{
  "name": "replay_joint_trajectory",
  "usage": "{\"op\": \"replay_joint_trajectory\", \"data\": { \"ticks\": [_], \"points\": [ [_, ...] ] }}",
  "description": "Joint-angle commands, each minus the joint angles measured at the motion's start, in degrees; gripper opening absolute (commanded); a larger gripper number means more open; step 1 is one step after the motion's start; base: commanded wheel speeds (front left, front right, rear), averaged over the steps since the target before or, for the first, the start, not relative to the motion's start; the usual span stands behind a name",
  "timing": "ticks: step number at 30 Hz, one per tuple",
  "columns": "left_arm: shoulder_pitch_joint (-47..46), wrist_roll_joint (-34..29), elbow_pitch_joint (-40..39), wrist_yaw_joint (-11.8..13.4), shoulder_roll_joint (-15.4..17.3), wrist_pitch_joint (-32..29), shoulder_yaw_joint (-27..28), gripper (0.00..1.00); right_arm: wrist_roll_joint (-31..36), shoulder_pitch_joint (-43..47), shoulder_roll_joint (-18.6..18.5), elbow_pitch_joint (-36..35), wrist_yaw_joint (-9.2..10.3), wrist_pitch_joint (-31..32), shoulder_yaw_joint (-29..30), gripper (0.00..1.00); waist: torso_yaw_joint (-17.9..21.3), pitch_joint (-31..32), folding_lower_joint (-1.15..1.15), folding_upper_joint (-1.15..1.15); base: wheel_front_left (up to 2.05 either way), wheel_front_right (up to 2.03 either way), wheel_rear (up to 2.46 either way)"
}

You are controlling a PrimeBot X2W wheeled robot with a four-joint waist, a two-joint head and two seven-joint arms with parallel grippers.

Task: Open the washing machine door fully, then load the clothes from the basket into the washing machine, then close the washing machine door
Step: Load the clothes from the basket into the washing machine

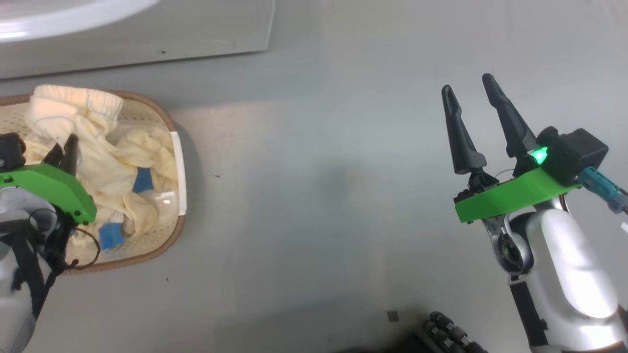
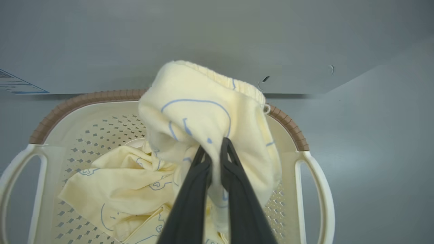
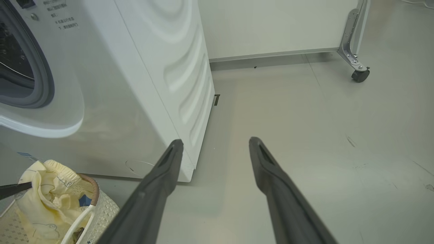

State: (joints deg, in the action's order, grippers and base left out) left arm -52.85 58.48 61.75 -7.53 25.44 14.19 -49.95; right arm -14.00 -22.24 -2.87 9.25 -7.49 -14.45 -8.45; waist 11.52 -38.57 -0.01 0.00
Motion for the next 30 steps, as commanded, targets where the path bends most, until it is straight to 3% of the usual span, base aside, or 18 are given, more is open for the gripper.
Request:
{"op": "replay_joint_trajectory", "data": {
  "ticks": [1,16,30],
  "points": [
    [0.3,-0.6,-0.8,0.0,2.8,0.8,2.2,0.0,0.5,2.1,0.0,-1.2,0.0,-0.5,-0.5,1.0,-1.4,2.2,0.01,0.0,0.0,0.0,0.0],
    [14.6,-17.3,-21.0,4.3,1.8,0.8,24.7,0.0,1.3,4.8,0.0,0.9,0.0,-0.5,0.6,1.0,-5.2,12.5,0.01,0.0,0.0,0.0,0.0],
    [28.7,-29.5,-35.9,3.9,-4.3,0.8,41.3,0.0,1.3,7.9,0.0,2.0,0.0,-0.5,1.7,1.0,-7.1,20.9,0.01,0.0,0.0,0.0,0.0]
  ]
}}
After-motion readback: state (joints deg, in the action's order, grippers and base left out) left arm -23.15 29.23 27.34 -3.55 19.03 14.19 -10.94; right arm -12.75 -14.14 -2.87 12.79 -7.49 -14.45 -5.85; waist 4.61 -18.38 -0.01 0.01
